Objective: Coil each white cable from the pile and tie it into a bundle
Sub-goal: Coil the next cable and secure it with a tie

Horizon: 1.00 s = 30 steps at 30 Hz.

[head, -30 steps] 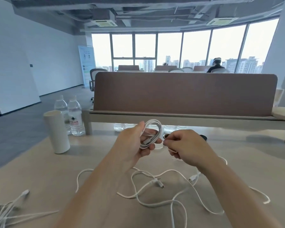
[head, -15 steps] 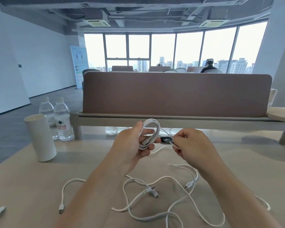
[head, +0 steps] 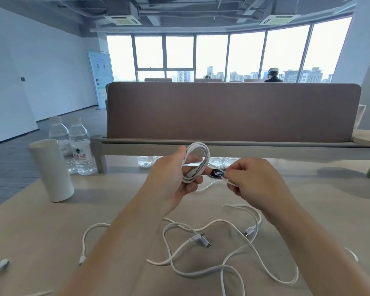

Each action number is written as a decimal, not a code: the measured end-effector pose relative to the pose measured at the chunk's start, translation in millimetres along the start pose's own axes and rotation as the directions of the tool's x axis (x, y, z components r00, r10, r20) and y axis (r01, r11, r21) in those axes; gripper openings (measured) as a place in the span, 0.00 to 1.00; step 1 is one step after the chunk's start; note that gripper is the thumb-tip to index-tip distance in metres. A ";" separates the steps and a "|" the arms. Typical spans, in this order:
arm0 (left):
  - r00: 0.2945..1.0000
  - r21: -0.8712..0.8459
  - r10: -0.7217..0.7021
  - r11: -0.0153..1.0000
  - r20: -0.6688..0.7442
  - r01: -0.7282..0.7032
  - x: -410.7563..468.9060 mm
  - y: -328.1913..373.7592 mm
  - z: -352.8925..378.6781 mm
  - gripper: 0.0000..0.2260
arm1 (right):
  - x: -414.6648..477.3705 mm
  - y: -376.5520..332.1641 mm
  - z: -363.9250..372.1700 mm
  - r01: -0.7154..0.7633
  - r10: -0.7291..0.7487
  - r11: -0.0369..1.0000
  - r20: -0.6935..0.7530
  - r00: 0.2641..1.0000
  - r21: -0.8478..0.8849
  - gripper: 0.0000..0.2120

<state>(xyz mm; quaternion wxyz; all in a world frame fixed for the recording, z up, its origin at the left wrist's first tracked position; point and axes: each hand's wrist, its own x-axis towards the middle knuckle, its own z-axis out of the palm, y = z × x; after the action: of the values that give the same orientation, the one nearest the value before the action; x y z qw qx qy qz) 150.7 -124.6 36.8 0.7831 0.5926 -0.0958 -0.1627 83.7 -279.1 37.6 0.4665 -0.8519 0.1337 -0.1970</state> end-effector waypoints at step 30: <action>0.994 0.353 0.092 0.930 0.056 -0.106 0.8 -21.9 11.1 0.18 | -7.7 -3.5 6.8 -0.141 0.094 0.962 0.200 0.975 0.235 0.12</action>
<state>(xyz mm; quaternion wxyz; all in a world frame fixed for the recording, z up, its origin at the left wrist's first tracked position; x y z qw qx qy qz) 144.5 -140.2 18.9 0.6685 0.7154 -0.1684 -0.1143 80.1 -269.0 35.7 0.5905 -0.7922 0.1143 -0.1033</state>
